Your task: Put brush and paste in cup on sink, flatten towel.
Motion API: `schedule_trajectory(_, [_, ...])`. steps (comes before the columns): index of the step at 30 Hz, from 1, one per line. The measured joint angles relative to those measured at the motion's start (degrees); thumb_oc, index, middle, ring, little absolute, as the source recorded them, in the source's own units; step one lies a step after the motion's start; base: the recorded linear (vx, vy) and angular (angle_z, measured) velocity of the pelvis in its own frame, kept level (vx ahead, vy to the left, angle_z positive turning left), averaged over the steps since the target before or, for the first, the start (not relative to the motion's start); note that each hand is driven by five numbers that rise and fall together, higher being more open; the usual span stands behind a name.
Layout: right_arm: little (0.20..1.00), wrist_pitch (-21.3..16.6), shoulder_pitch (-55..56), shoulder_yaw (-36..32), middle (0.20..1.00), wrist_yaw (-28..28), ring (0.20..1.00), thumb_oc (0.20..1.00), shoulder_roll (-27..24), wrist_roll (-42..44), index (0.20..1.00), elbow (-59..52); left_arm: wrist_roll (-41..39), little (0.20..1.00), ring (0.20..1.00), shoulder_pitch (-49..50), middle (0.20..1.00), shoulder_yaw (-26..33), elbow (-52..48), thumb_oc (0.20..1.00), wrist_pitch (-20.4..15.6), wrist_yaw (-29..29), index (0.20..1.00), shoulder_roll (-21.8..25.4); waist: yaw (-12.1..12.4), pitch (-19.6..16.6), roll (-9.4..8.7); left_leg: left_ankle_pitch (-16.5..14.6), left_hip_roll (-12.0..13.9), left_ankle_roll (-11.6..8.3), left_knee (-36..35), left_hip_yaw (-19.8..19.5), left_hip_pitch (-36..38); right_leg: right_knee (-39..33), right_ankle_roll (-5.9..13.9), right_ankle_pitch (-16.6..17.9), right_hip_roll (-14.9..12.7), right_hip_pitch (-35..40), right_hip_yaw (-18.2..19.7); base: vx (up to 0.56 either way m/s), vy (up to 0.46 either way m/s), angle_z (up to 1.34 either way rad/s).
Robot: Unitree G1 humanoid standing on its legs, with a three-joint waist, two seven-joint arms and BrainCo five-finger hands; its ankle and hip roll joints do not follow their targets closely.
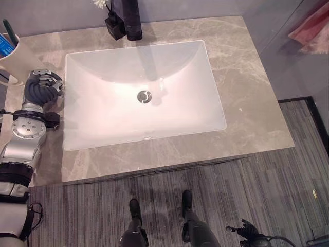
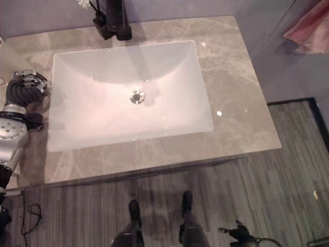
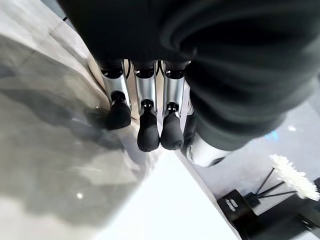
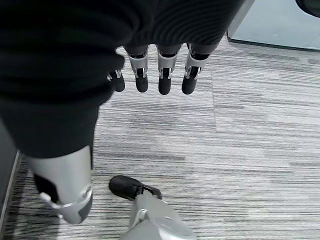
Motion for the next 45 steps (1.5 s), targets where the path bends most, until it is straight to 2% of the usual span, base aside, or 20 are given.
schedule_trajectory(2, [1.0, -0.17, -0.07, -0.46, 1.0, 0.03, 1.0, 1.0, 0.01, -0.04, 1.0, -0.16, 0.03, 0.2, 0.2, 5.79, 0.2, 2.67, -5.62, 0.2, -0.13, -0.82, 0.2, -0.02, 0.0, 0.5, 0.05, 0.0, -0.03, 0.0, 0.0, 0.0, 0.99, 0.0, 0.0, 0.0, -0.25, 1.02, -0.04, 0.0, 0.0, 0.0])
schedule_trajectory(4, [1.0, -0.18, 0.19, -0.55, 1.0, 0.06, 1.0, 1.0, -0.01, -0.08, 1.0, 0.01, 0.04, 0.2, 0.2, 8.53, 0.2, 2.94, -7.09, 0.2, -0.46, -1.52, 0.2, -0.07, 0.42, 0.97, 0.17, -0.05, 0.03, -0.03, -0.02, -0.11, 2.33, -0.02, 0.13, -0.18, -0.21, 2.45, -0.06, 0.02, 0.016, 0.01])
schedule_trajectory(6, [1.0, -0.18, 0.33, -1.35, 1.0, 0.09, 1.0, 1.0, -0.03, -0.18, 1.0, 0.14, 0.0, 0.2, 0.2, 13.74, 0.2, 7.09, -9.1, 0.2, -0.56, -2.36, 0.2, -2.71, 0.7, 1.34, 0.46, -0.39, -0.03, -0.05, -0.04, -0.09, 3.75, -0.04, 0.39, -0.42, -0.32, 3.8, 0.01, 0.0, 0.0, 0.0])
schedule_trajectory(9, [1.0, -0.04, 0.63, -1.6, 1.0, 0.32, 1.0, 1.0, -0.07, -0.36, 1.0, 0.18, 0.0, 0.2, 0.2, 19.72, 0.2, 9.02, -12.37, 0.2, -0.61, -3.74, 0.2, -2.54, 1.2, 1.33, 0.48, -0.47, -0.11, 0.02, -0.11, -0.19, 5.11, -0.03, 0.36, -0.61, -0.44, 5.24, -0.08, 0.04, 0.049, 0.01])
schedule_trajectory(15, [1.0, 0.08, 3.2, -3.65, 1.0, 1.49, 1.0, 1.0, -0.04, -1.71, 1.0, 0.07, 0.01, 0.2, 0.2, 29.92, 0.2, 13.35, -15.93, 0.2, -0.45, -6.25, 0.2, -7.26, 2.46, 0.83, 0.68, -1.52, -0.32, 0.34, -0.27, -0.16, 10.56, -0.05, 0.53, -1.42, -0.71, 10.76, -0.13, 0.06, 0.077, 0.01])
schedule_trajectory(20, [1.0, 0.71, 4.47, -3.86, 1.0, 1.57, 1.0, 1.0, 0.12, -2.95, 1.0, -0.82, 1.31, 0.2, 0.2, 34.4, 0.2, 15.91, -17.8, 0.2, -0.27, -6.62, 0.2, -12.74, 2.35, -1.64, 0.95, -2.35, -1.15, 1.03, -0.31, -0.06, 13.77, -0.04, 1.15, -1.97, -1.56, 13.99, -0.1, 0.04, 0.11, 0.0])
schedule_trajectory(23, [1.0, 0.82, 5.05, -5.19, 1.0, 1.83, 1.0, 1.0, 0.48, -3.08, 1.0, -0.64, 2.94, 0.2, 0.2, 38.48, 0.2, 15.81, -21.72, 0.2, 0.07, -7.8, 0.2, -15.47, 2.4, -2.91, 0.96, -2.93, -2.58, 1.73, -0.34, 0.09, 16.87, -0.01, 1.71, -2.27, -2.58, 16.96, 0.07, -0.02, 0.111, 0.0])
schedule_trajectory(28, [1.0, 0.95, 6.38, -5.69, 1.0, 2.35, 1.0, 1.0, 0.44, -4.94, 1.0, 0.17, 3.39, 0.2, 0.2, 39.41, 0.2, 15.84, -22.38, 0.2, 0.08, -8.92, 0.2, -15.46, 2.68, -5.01, 0.8, -3.77, -3.69, 2.28, -0.35, -0.06, 17.65, -0.02, 2.46, -2.7, -4.04, 17.95, 0.0, -0.04, 0.106, 0.04])
schedule_trajectory(30, [1.0, 0.95, 7.4, -6.74, 1.0, 2.56, 1.0, 1.0, 0.47, -5.26, 1.0, -0.04, 3.4, 0.2, 0.2, 40.28, 0.2, 16.03, -22.32, 0.2, 0.07, -9.39, 0.2, -15.41, 2.65, -6.0, 0.3, -3.8, -5.52, 3.11, -0.37, -0.01, 17.64, -0.02, 3.55, -2.24, -5.99, 17.83, 0.18, -0.05, 0.127, 0.04])
schedule_trajectory(32, [1.0, 0.95, 7.9, -6.66, 1.0, 2.56, 1.0, 1.0, 0.5, -5.45, 1.0, 0.12, 3.4, 0.2, 0.2, 40.43, 0.2, 16.03, -22.11, 0.2, 0.07, -9.41, 0.2, -15.52, 2.58, -6.24, -0.1, -3.89, -6.67, 3.54, -0.34, 0.03, 17.58, 0.49, 3.75, -2.25, -6.7, 17.33, 0.44, -0.07, 0.131, -0.04])
schedule_trajectory(35, [1.0, 0.94, 7.7, -6.7, 1.0, 2.6, 1.0, 1.0, 0.64, -6.97, 1.0, -0.28, 3.36, 0.2, 0.2, 40.5, 0.2, 16.54, -21.89, 0.2, 0.07, -9.33, 0.2, -15.34, 2.7, -5.57, -0.94, -3.94, -8.18, 5.04, -0.34, 1.71, 16.62, 7.16, 4.22, -2.63, -8.13, 12.34, 1.25, -0.07, 0.12, -0.24])
schedule_trajectory(36, [1.0, 0.89, 7.52, -6.65, 1.0, 2.68, 1.0, 1.0, 0.66, -7.0, 1.0, -0.51, 3.33, 0.2, 0.2, 40.31, 0.2, 16.67, -21.26, 0.2, -0.31, -9.3, 0.2, -15.84, 2.49, -4.7, -0.64, -3.92, -7.59, 5.82, -0.39, 1.72, 16.66, 11.42, 4.34, -3.29, -7.9, 9.91, 1.01, -0.02, 0.109, -0.32])
schedule_trajectory(37, [1.0, 0.8, 7.11, -5.85, 1.0, 2.69, 1.0, 1.0, 1.41, -7.08, 1.0, -0.6, 3.34, 0.2, 0.2, 40.55, 0.2, 16.26, -19.37, 0.2, 0.08, -9.45, 0.2, -15.51, 2.22, -3.69, 0.42, -3.82, -5.98, 6.07, -0.39, 1.76, 17.0, 16.17, 6.07, -6.31, -5.2, 5.68, 0.63, -0.01, 0.041, -0.33])
schedule_trajectory(38, [1.0, 0.88, 7.14, -5.4, 1.0, 2.8, 1.0, 1.0, 2.25, -7.37, 1.0, -0.14, 3.32, 0.2, 0.2, 40.94, 0.2, 16.53, -19.27, 0.2, 0.19, -9.36, 0.2, -14.61, 2.6, -3.43, -0.75, -3.88, -6.07, 5.99, -0.36, 3.13, 17.54, 16.06, 5.5, -6.5, -4.09, 4.92, -1.87, 0.02, -0.009, -0.32])
schedule_trajectory(39, [1.0, 0.9, 7.61, -5.05, 1.0, 2.76, 1.0, 1.0, 2.7, -7.45, 1.0, 0.18, 3.32, 0.2, 0.2, 41.36, 0.2, 16.62, -19.21, 0.2, 0.23, -9.36, 0.2, -13.59, 2.76, -3.44, -2.0, -4.07, -6.59, 5.71, -0.37, 3.5, 17.62, 15.64, 3.82, -6.06, -3.43, 4.64, -2.09, 0.04, -0.019, -0.04])
schedule_trajectory(40, [1.0, 0.91, 8.64, -5.08, 1.0, 2.66, 1.0, 1.0, 2.55, -7.45, 1.0, 0.26, 3.32, 0.2, 0.2, 41.35, 0.2, 16.41, -19.18, 0.2, 0.42, -9.38, 0.2, -14.21, 1.92, -3.48, -1.84, -4.14, -6.3, 5.75, -0.41, 2.82, 17.57, 16.01, 3.1, -6.58, -3.48, 5.03, -2.44, 0.07, -0.043, 0.17])
schedule_trajectory(41, [1.0, 0.98, 9.72, -5.02, 1.0, 2.73, 1.0, 1.0, 2.53, -7.45, 1.0, 1.4, 3.31, 0.2, 0.2, 42.18, 0.2, 16.46, -20.51, 0.2, 0.46, -9.35, 0.2, -14.77, 2.46, -3.21, -1.44, -4.24, -5.4, 5.25, -0.34, 2.67, 17.75, 14.61, 3.31, -6.92, -2.16, 5.86, -2.37, 0.05, -0.062, 0.26])
schedule_trajectory(42, [1.0, 0.94, 9.95, -5.04, 1.0, 2.69, 1.0, 1.0, 2.24, -7.44, 1.0, 1.44, 3.26, 0.2, 0.2, 42.27, 0.2, 16.44, -20.51, 0.2, 0.48, -9.36, 0.2, -14.96, 2.52, -2.92, -0.02, -4.29, -4.43, 4.81, -0.34, 2.6, 17.76, 12.52, 3.2, -6.62, -0.75, 6.88, -2.29, 0.14, -0.113, 0.02])
schedule_trajectory(43, [1.0, 0.94, 9.23, -5.02, 1.0, 2.7, 1.0, 1.0, 1.72, -7.46, 1.0, 1.77, 3.1, 0.2, 0.2, 41.71, 0.2, 16.26, -20.46, 0.2, 0.45, -9.26, 0.2, -16.54, 2.65, -2.34, 1.02, -4.2, -3.52, 4.42, -0.3, 2.54, 18.4, 10.33, 1.93, -5.47, 0.84, 8.37, -1.34, 0.15, -0.11, -0.11])
schedule_trajectory(45, [1.0, 0.93, 8.37, -5.04, 1.0, 2.72, 1.0, 1.0, 1.5, -7.45, 1.0, 1.96, 3.11, 0.2, 0.2, 41.79, 0.2, 15.78, -20.37, 0.2, 0.46, -9.46, 0.2, -17.32, 2.83, -2.5, 2.54, -4.73, -2.32, 3.53, -0.3, 2.93, 18.92, 7.02, 0.44, -4.19, 1.99, 10.61, -1.82, 0.15, -0.121, -0.11])
